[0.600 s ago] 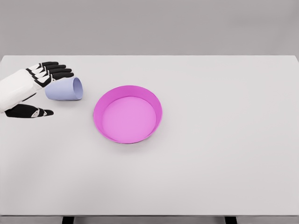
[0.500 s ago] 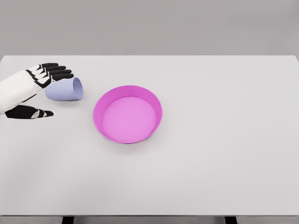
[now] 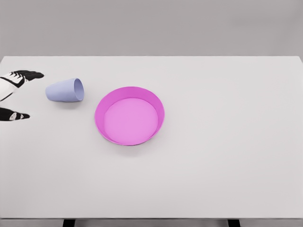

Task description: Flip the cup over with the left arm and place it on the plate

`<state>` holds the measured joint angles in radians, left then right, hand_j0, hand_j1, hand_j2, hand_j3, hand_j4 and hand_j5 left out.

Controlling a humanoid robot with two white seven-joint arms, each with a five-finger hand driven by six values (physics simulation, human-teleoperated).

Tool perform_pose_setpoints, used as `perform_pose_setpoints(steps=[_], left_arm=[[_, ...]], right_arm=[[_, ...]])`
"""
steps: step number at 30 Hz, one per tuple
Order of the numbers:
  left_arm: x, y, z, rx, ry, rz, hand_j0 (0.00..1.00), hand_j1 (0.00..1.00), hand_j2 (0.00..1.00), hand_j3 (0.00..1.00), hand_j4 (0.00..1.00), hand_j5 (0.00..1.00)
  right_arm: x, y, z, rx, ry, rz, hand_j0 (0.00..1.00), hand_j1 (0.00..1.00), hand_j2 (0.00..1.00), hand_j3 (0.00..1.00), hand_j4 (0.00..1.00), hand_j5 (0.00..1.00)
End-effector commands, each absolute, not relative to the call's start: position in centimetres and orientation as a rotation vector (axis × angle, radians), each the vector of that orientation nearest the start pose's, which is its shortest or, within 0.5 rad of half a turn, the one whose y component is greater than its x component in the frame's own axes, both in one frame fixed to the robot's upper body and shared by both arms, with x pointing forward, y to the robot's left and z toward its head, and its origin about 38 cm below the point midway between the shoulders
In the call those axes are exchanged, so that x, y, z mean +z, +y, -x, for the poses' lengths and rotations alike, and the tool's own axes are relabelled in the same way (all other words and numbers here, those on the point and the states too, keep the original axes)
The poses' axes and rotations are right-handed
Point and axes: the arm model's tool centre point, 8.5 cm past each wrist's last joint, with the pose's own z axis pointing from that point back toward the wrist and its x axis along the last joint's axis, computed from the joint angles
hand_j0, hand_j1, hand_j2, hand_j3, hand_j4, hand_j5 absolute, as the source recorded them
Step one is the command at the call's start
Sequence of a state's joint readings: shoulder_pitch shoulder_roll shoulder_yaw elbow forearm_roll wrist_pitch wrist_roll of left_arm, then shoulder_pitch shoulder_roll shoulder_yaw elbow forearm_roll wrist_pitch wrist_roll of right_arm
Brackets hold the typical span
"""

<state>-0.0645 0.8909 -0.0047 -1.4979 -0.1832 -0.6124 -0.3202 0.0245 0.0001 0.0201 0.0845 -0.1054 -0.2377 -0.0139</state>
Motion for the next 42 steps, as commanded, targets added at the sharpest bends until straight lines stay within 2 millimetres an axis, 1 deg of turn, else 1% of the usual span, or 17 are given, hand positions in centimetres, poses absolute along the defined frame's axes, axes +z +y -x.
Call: perform_pose_setpoints(steps=[1, 3, 5, 7, 9, 10, 11, 14, 17, 21, 22, 24, 30, 31, 33, 36, 42], left_arm=[[20.0, 45.0, -36.0, -1.417, -1.577, -0.526, 1.0, 1.0, 1.0, 1.0, 1.0, 1.0], [18.9, 45.4, -35.7, -1.414, -1.543, -0.507, 1.0, 1.0, 1.0, 1.0, 1.0, 1.0], [18.6, 45.5, -35.6, -1.466, -1.499, -0.492, 1.0, 1.0, 1.0, 1.0, 1.0, 1.0], [18.8, 45.8, -35.5, -1.486, -1.478, -0.496, 1.0, 1.0, 1.0, 1.0, 1.0, 1.0], [19.3, 46.9, -35.7, -1.489, -1.449, -0.522, 1.0, 1.0, 1.0, 1.0, 1.0, 1.0], [19.7, 47.7, -36.3, -1.467, -1.447, -0.549, 1.0, 1.0, 1.0, 1.0, 1.0, 1.0], [20.3, 47.6, -37.0, -1.463, -1.463, -0.561, 1.0, 1.0, 1.0, 1.0, 1.0, 1.0], [20.3, 47.3, -38.5, -1.487, -1.445, -0.567, 1.0, 1.0, 1.0, 1.0, 1.0, 1.0], [20.3, 46.2, -39.2, -1.524, -1.447, -0.555, 1.0, 1.0, 1.0, 1.0, 1.0, 1.0], [19.6, 44.8, -39.8, -1.539, -1.464, -0.515, 1.0, 1.0, 1.0, 1.0, 1.0, 1.0], [19.3, 43.8, -40.2, -1.546, -1.478, -0.491, 1.0, 1.0, 1.0, 1.0, 1.0, 1.0], [19.3, 43.1, -40.6, -1.553, -1.489, -0.476, 1.0, 1.0, 1.0, 1.0, 1.0, 1.0], [19.9, 42.4, -41.1, -1.509, -1.546, -0.447, 1.0, 1.0, 1.0, 1.0, 1.0, 1.0], [20.2, 42.3, -41.3, -1.495, -1.564, -0.442, 1.0, 1.0, 1.0, 1.0, 1.0, 1.0], [20.6, 41.4, -41.8, -1.48, -1.602, -0.435, 1.0, 1.0, 1.0, 1.0, 1.0, 1.0], [20.5, 40.8, -42.1, -1.468, -1.625, -0.424, 1.0, 1.0, 1.0, 1.0, 1.0, 1.0], [20.3, 40.7, -42.1, -1.471, -1.618, -0.421, 1.0, 1.0, 1.0, 1.0, 1.0, 1.0]], right_arm=[[-25.8, -27.5, 2.1, -0.08, -0.132, 0.117, 1.0, 1.0, 1.0, 1.0, 1.0, 1.0], [-25.8, -27.5, 2.0, -0.078, -0.132, 0.117, 1.0, 1.0, 1.0, 1.0, 1.0, 1.0], [-25.8, -27.5, 2.1, -0.08, -0.132, 0.117, 1.0, 1.0, 1.0, 1.0, 1.0, 1.0], [-25.8, -27.5, 2.1, -0.08, -0.132, 0.117, 1.0, 1.0, 1.0, 1.0, 1.0, 1.0], [-25.8, -27.5, 2.1, -0.08, -0.132, 0.117, 1.0, 1.0, 1.0, 1.0, 1.0, 1.0], [-25.8, -27.5, 2.1, -0.08, -0.132, 0.117, 1.0, 1.0, 1.0, 1.0, 1.0, 1.0], [-25.8, -27.5, 2.1, -0.08, -0.132, 0.117, 1.0, 1.0, 1.0, 1.0, 1.0, 1.0], [-25.8, -27.5, 2.1, -0.08, -0.132, 0.117, 1.0, 1.0, 1.0, 1.0, 1.0, 1.0], [-25.8, -27.5, 2.1, -0.08, -0.132, 0.117, 1.0, 1.0, 1.0, 1.0, 1.0, 1.0], [-25.8, -27.5, 2.1, -0.08, -0.132, 0.117, 1.0, 1.0, 1.0, 1.0, 1.0, 1.0], [-25.8, -27.5, 2.1, -0.08, -0.132, 0.117, 1.0, 1.0, 1.0, 1.0, 1.0, 1.0], [-25.8, -27.5, 2.1, -0.08, -0.132, 0.117, 1.0, 1.0, 1.0, 1.0, 1.0, 1.0], [-25.8, -27.5, 2.1, -0.08, -0.132, 0.117, 1.0, 1.0, 1.0, 1.0, 1.0, 1.0], [-25.8, -27.5, 2.0, -0.078, -0.132, 0.117, 1.0, 1.0, 1.0, 1.0, 1.0, 1.0], [-25.8, -27.5, 2.0, -0.08, -0.132, 0.116, 1.0, 1.0, 1.0, 1.0, 1.0, 1.0], [-25.8, -27.5, 2.1, -0.08, -0.132, 0.117, 1.0, 1.0, 1.0, 1.0, 1.0, 1.0], [-25.8, -27.5, 2.1, -0.08, -0.132, 0.117, 1.0, 1.0, 1.0, 1.0, 1.0, 1.0]])
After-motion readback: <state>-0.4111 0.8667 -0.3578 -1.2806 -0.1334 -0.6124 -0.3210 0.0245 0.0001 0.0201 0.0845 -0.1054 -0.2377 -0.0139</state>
